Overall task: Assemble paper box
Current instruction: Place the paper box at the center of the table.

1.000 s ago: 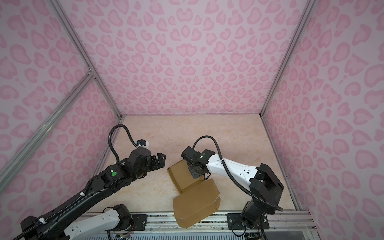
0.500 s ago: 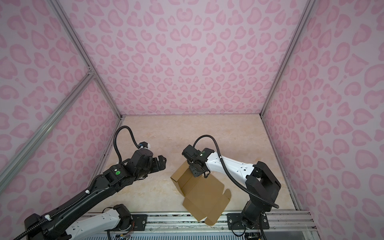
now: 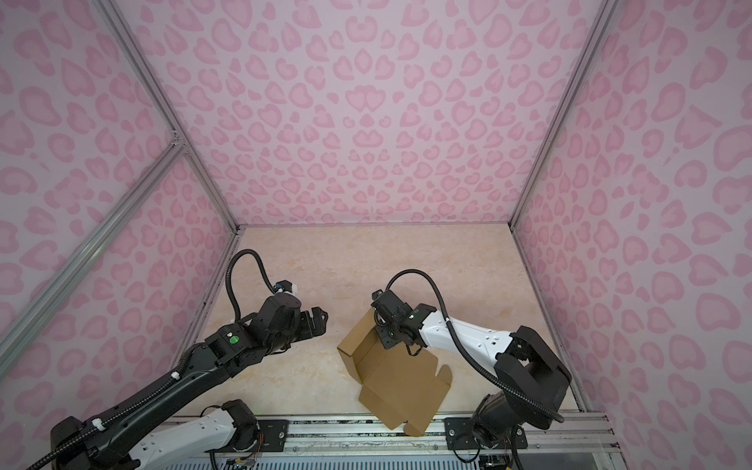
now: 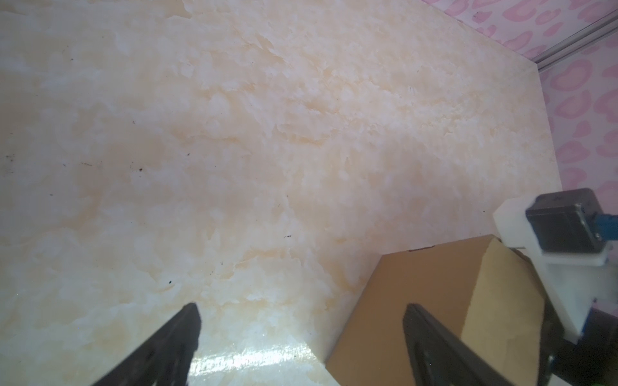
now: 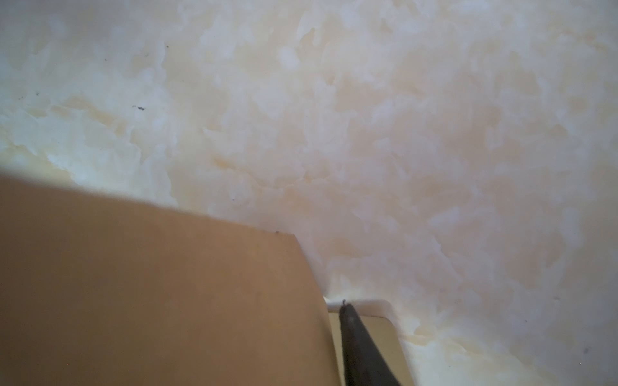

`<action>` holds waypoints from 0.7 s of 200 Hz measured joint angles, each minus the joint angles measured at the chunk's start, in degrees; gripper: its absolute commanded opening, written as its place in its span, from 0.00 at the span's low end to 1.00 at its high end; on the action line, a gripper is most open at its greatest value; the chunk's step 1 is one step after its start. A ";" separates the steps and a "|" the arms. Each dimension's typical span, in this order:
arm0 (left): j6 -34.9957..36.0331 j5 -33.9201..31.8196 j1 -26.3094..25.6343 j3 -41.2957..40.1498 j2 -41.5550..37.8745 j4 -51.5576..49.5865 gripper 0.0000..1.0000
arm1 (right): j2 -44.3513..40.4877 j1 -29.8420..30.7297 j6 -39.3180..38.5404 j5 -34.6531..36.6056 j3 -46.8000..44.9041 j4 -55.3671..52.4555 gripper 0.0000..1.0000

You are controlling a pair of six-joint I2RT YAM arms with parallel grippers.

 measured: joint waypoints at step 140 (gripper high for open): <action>-0.28 4.04 0.22 -2.08 1.20 4.09 0.97 | -6.93 -0.66 -3.80 -4.42 -10.84 15.08 0.38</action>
